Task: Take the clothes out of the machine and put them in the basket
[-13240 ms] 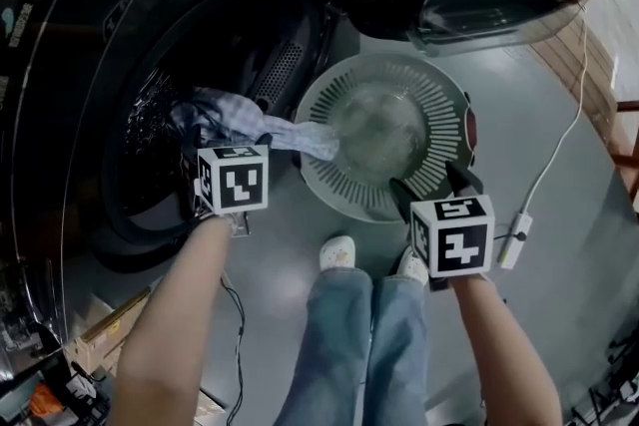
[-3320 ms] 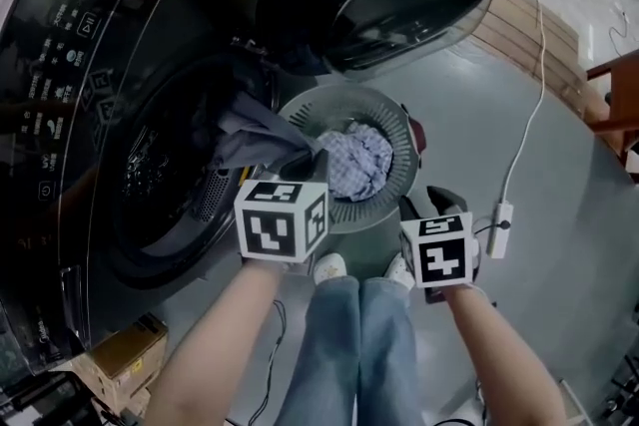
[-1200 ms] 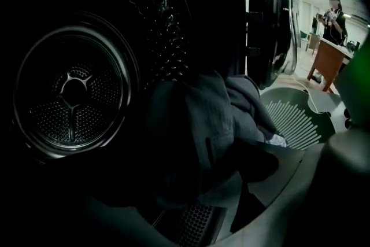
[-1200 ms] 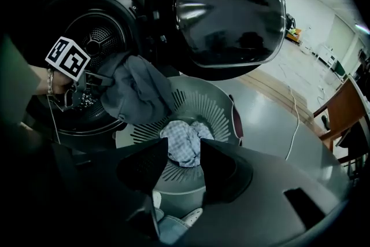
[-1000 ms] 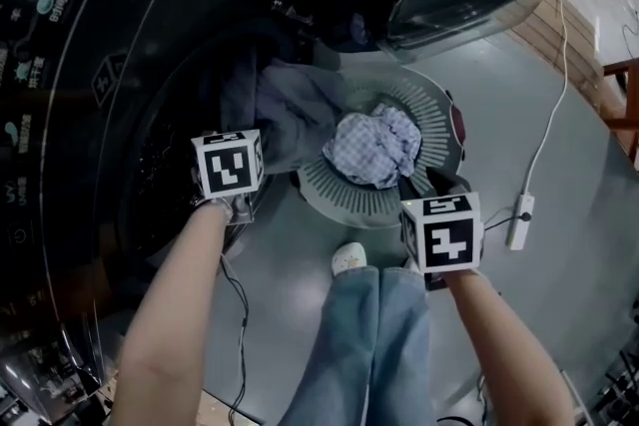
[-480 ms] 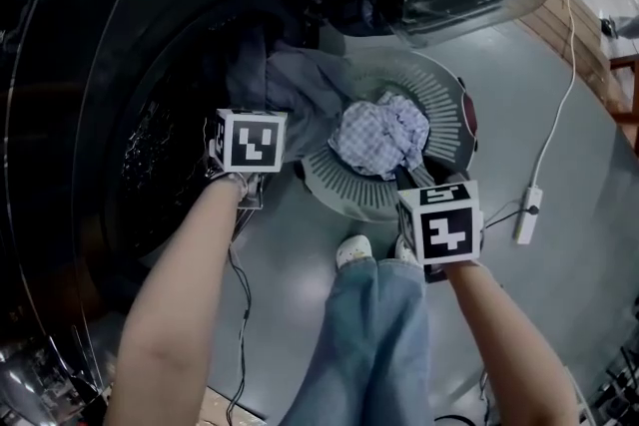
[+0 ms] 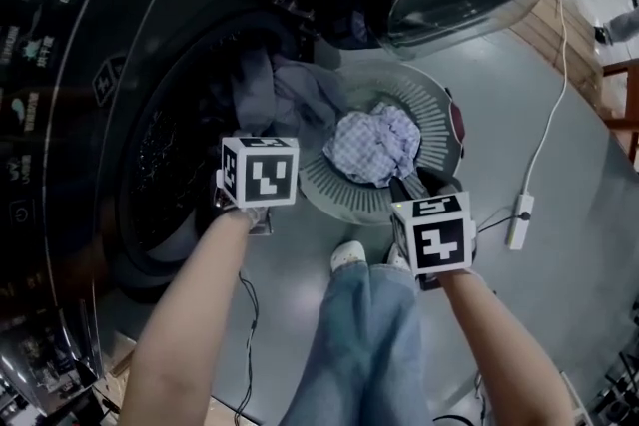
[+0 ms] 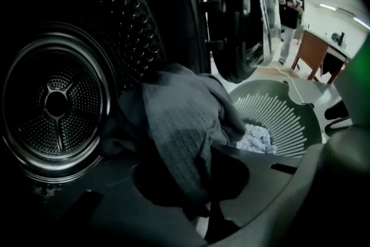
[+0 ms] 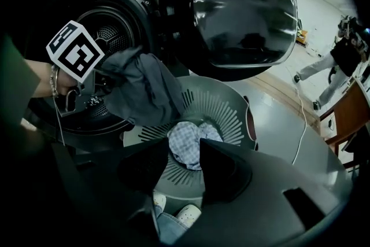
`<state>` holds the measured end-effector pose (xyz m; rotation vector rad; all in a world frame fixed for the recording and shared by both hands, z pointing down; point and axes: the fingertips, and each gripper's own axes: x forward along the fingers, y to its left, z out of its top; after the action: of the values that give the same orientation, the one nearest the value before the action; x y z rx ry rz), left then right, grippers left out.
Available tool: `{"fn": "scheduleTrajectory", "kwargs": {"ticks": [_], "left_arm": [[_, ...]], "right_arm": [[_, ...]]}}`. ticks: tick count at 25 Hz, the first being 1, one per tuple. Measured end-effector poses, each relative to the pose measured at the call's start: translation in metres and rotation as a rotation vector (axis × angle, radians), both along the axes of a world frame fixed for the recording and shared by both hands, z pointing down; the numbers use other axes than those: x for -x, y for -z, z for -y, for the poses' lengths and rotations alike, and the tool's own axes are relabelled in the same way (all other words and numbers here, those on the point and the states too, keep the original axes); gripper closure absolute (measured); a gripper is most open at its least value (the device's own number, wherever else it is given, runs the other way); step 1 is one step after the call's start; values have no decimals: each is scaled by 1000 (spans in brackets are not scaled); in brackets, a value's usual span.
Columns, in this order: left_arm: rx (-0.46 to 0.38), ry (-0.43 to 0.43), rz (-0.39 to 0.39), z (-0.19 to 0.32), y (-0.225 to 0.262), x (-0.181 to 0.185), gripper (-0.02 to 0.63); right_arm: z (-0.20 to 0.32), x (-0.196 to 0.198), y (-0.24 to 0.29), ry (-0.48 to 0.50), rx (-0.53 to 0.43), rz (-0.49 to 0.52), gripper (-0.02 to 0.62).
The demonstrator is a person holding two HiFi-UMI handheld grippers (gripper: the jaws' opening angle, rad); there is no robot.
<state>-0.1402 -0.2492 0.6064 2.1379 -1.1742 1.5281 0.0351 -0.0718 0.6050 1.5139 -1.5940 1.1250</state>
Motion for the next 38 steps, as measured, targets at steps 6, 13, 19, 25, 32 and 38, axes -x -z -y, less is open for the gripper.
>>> {"fn": "scheduleTrajectory", "kwargs": {"ticks": [6, 13, 19, 25, 32, 38], "left_arm": [[27, -40, -74, -33, 21, -31, 552], [57, -122, -215, -70, 47, -82, 557], [163, -182, -328, -107, 55, -131, 557], [285, -213, -451, -138, 57, -169, 557], [424, -257, -653, -167, 74, -203, 557], [421, -298, -539, -178, 54, -208, 540]], "right_arm": [[-4, -11, 18, -1, -16, -6, 428], [-13, -33, 31, -19, -28, -17, 430], [-25, -48, 34, -31, -24, -15, 431], [-40, -71, 36, -57, -19, -21, 433], [-56, -99, 30, -97, -4, -32, 434], [-53, -99, 29, -83, -6, -32, 434]]}}
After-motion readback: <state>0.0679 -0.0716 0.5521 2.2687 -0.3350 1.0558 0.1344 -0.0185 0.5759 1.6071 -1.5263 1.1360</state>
